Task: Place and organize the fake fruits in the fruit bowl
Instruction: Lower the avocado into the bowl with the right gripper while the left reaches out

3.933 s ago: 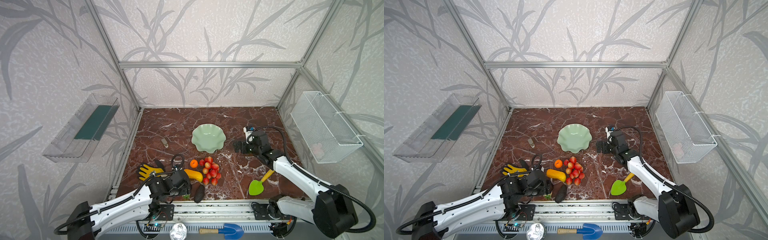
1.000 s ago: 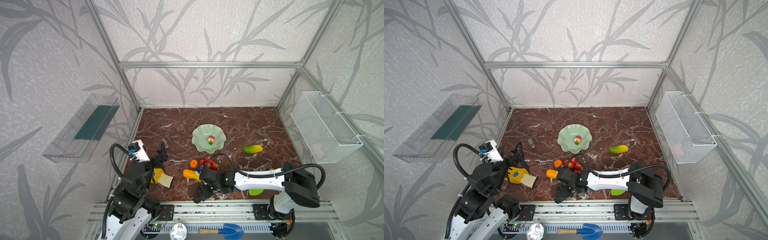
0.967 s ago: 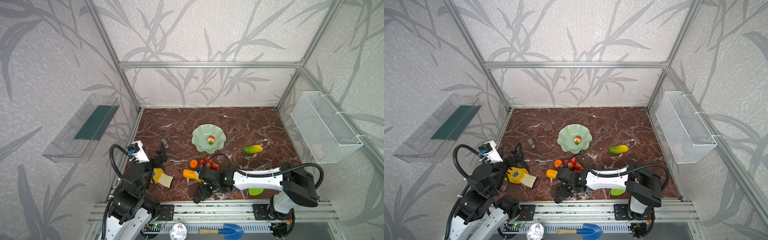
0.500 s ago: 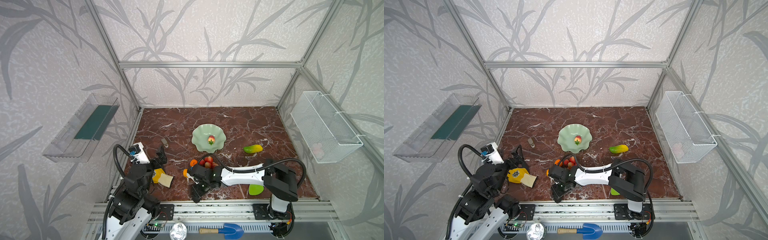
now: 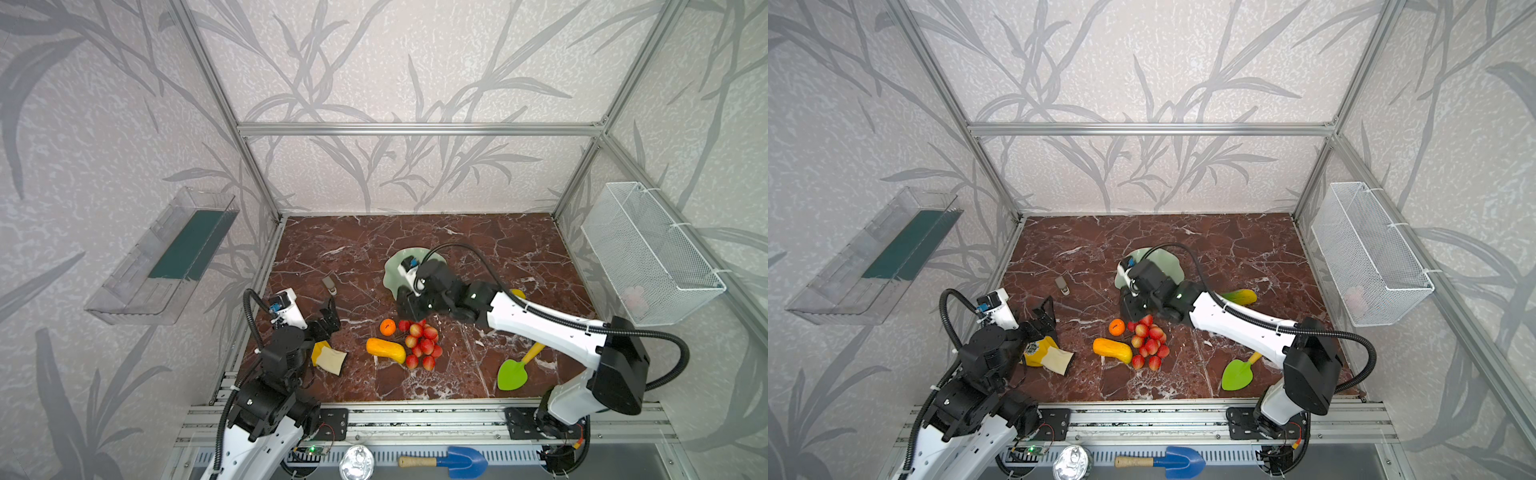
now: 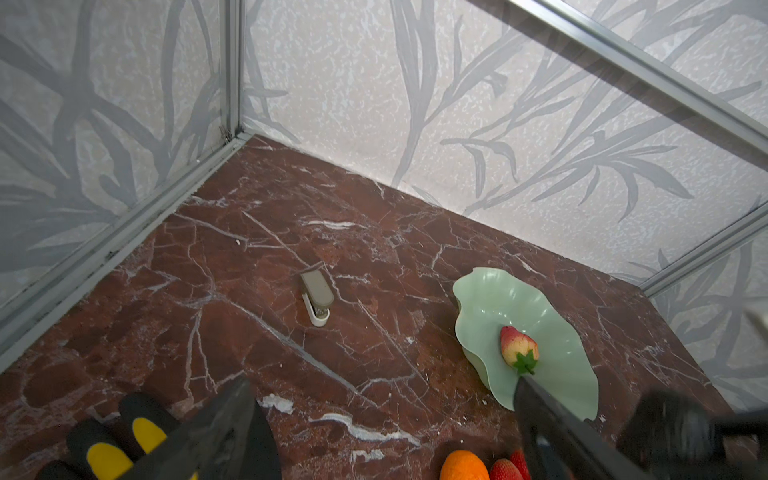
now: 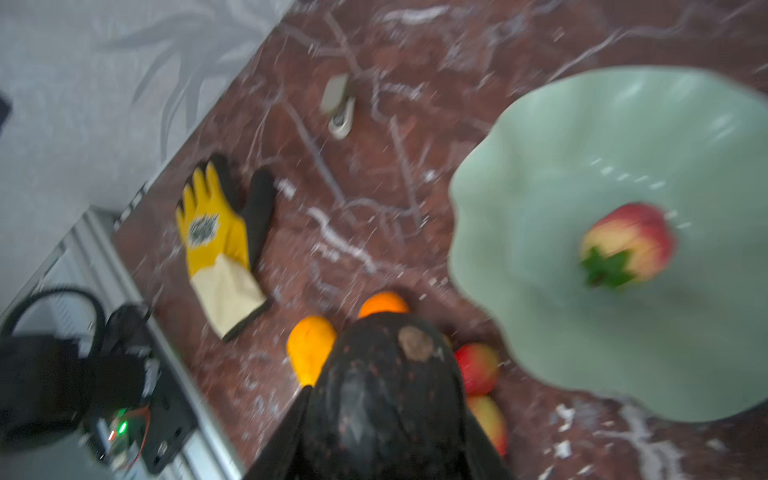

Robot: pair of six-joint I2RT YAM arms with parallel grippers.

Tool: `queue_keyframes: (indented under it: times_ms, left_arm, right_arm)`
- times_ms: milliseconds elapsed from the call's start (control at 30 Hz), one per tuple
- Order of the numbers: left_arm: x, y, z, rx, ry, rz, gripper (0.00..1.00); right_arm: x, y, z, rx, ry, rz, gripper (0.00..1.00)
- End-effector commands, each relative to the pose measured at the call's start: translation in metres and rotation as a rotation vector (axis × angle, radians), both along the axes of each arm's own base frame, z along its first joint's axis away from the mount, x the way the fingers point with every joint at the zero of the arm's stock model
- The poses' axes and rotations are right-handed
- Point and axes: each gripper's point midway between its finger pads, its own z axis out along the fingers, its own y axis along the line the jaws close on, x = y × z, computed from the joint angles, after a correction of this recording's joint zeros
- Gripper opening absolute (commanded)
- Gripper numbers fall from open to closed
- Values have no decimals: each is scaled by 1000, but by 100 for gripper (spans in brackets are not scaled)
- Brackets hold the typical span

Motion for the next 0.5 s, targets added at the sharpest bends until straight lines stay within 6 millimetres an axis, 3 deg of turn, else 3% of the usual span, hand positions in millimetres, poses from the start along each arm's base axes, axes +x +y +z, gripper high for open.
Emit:
queue_keyframes:
  times_ms: [0, 33, 267, 467]
  left_arm:
    - [-1, -9, -19, -66, 62, -27, 96]
    - [-1, -11, -23, -77, 73, -37, 96]
    - [-7, -33, -51, -146, 192, -134, 94]
    - [-11, -53, -74, -168, 321, -221, 90]
  right_arm:
    - [40, -6, -7, -76, -62, -10, 30]
    - [50, -5, -8, -77, -58, -14, 30]
    - [116, 4, -65, -177, -5, -43, 31]
    - [138, 5, -111, -195, 81, -57, 34]
